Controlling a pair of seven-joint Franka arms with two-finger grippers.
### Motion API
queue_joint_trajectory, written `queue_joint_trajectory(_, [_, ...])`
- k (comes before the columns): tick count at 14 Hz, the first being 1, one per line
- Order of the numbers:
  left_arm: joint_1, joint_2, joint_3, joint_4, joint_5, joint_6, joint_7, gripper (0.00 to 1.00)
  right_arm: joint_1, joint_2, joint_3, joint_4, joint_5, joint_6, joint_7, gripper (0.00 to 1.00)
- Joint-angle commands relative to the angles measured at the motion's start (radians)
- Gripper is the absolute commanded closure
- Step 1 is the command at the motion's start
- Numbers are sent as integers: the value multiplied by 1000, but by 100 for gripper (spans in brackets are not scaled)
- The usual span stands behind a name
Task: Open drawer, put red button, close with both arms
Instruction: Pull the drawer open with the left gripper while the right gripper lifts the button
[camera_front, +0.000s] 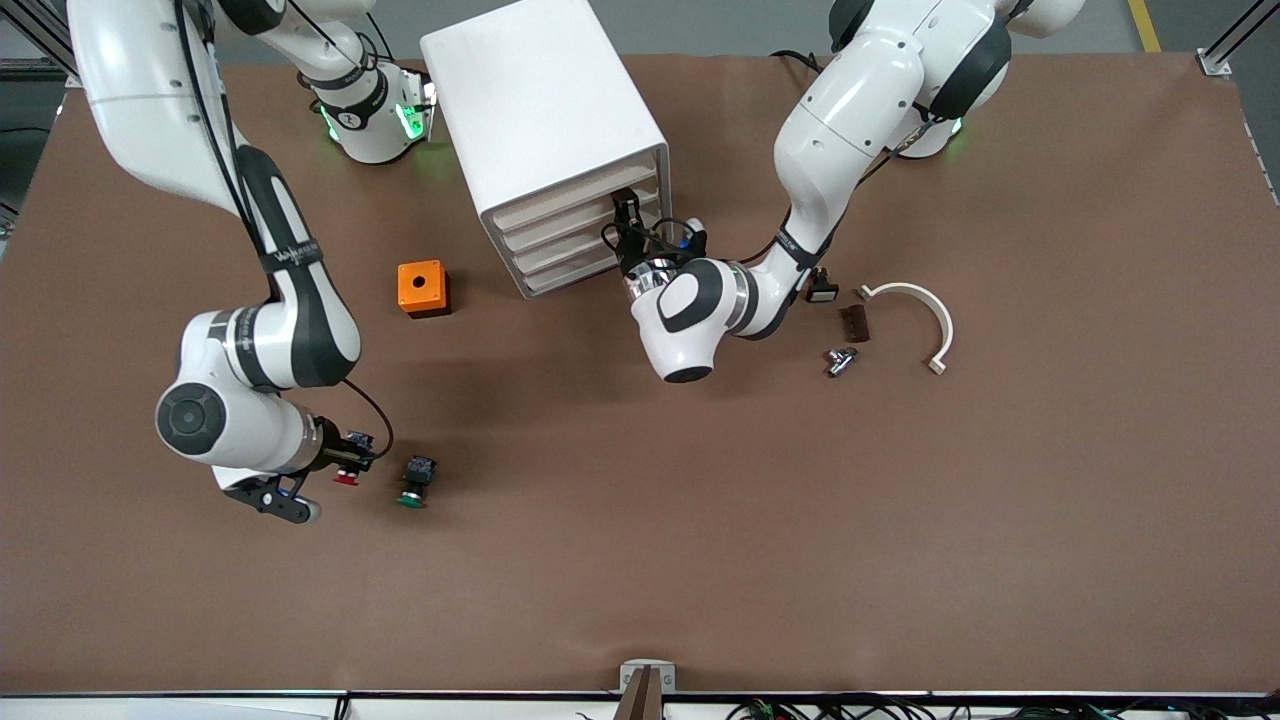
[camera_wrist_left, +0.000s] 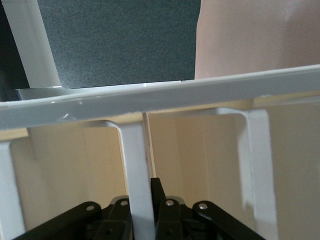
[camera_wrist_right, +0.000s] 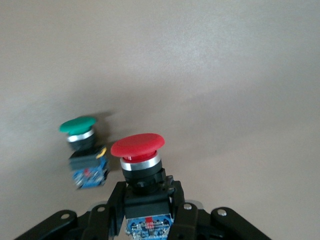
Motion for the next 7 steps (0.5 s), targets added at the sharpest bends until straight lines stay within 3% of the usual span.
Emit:
queue_joint_trajectory(1, [14, 4, 2, 12, -20, -21, -13, 91, 34, -90, 2, -34, 45, -74, 115, 100])
queue_joint_trajectory(7, [110, 7, 3, 17, -28, -21, -14, 91, 162, -225, 2, -63, 72, -239, 435, 100])
